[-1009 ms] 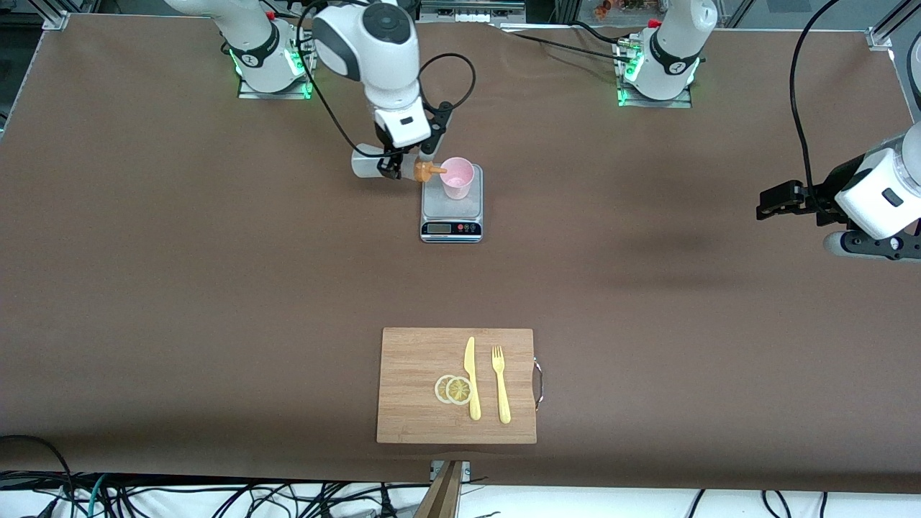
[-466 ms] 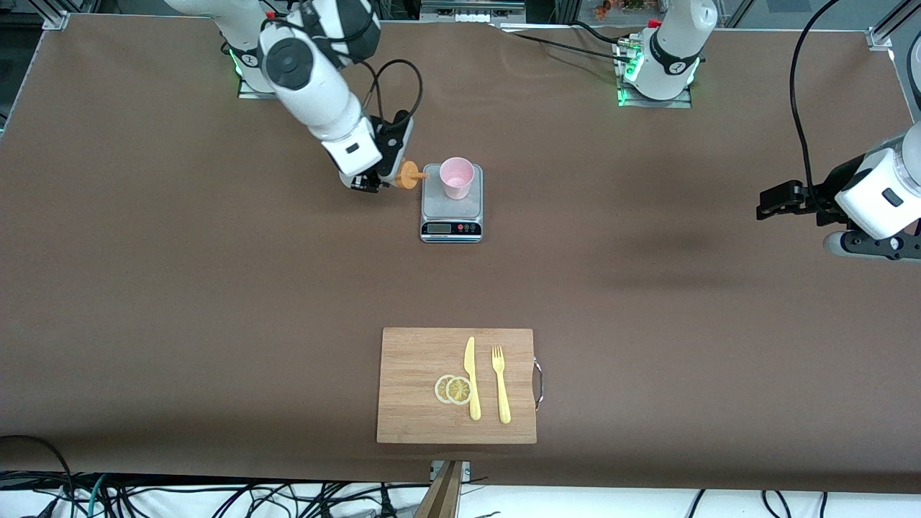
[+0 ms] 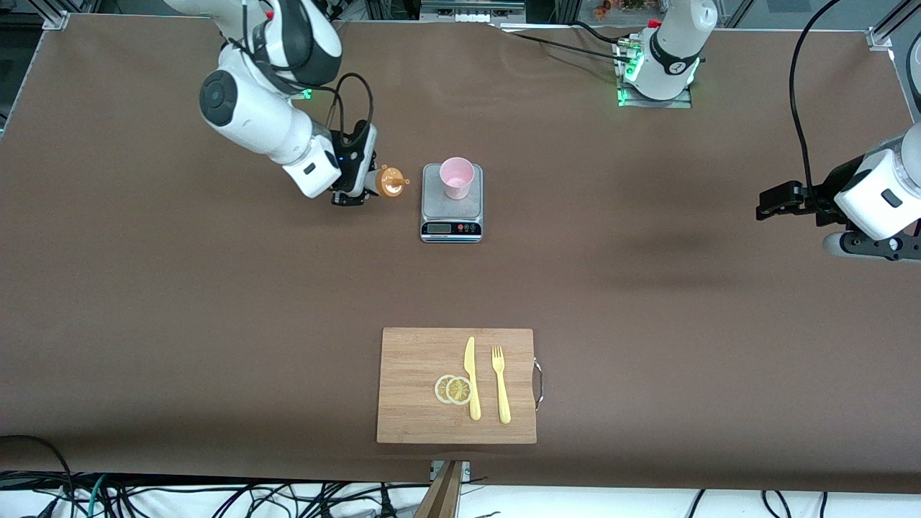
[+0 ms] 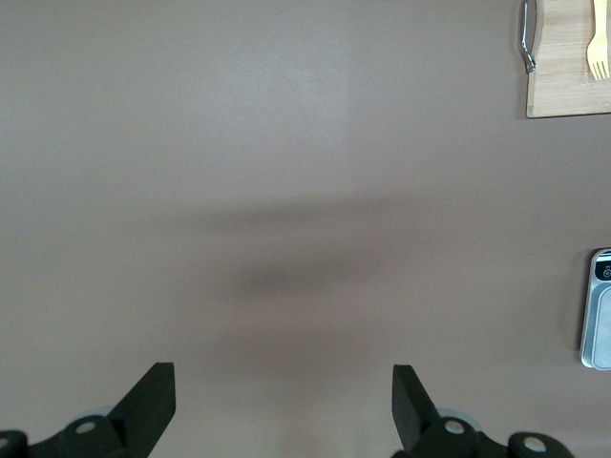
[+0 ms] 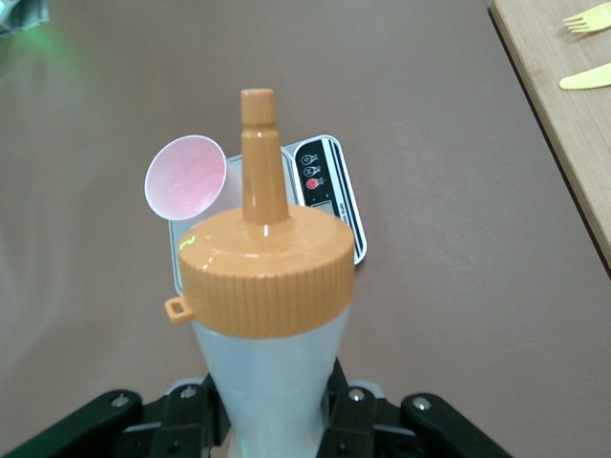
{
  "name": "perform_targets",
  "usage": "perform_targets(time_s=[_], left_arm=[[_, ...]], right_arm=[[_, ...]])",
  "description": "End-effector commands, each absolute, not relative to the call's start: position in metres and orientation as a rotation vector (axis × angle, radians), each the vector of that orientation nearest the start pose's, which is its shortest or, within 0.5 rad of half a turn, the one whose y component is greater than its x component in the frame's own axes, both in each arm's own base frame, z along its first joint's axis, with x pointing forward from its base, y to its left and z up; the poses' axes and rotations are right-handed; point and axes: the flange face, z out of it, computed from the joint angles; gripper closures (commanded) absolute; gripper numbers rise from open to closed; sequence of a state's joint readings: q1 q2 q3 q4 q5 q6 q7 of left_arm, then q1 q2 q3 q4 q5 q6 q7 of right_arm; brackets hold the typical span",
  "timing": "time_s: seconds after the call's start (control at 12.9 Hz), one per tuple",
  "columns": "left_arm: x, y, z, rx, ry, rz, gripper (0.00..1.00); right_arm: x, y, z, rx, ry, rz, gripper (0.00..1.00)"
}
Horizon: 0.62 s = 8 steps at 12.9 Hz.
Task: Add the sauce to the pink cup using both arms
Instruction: 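Turn the bottle upright and carry it back beside the scale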
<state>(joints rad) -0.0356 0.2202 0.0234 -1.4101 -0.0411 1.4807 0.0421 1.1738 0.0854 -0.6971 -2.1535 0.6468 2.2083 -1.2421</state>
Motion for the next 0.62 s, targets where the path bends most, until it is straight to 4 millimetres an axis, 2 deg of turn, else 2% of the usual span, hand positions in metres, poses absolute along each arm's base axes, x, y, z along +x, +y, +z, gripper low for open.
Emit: perform_targets(time_s=[0.0,0.31,0.54], left_arm=[[0.611,-0.012,0.568,-3.188,0.077,0.241,0.0],[0.611,-0.013,0.566,-3.188,0.079,0.246,0.0],[0.611,-0.014,0.566,-3.188,0.081,0.244,0.0]], right_arm=[[0.486,0.246,0.366,-1.995,-1.655,-0.28,0.85],[0.503,0.191,0.336,-1.822,-1.639,-0.351,0.85],[0.509,0.143,0.297,-1.658,-1.601,-0.413,0.85]])
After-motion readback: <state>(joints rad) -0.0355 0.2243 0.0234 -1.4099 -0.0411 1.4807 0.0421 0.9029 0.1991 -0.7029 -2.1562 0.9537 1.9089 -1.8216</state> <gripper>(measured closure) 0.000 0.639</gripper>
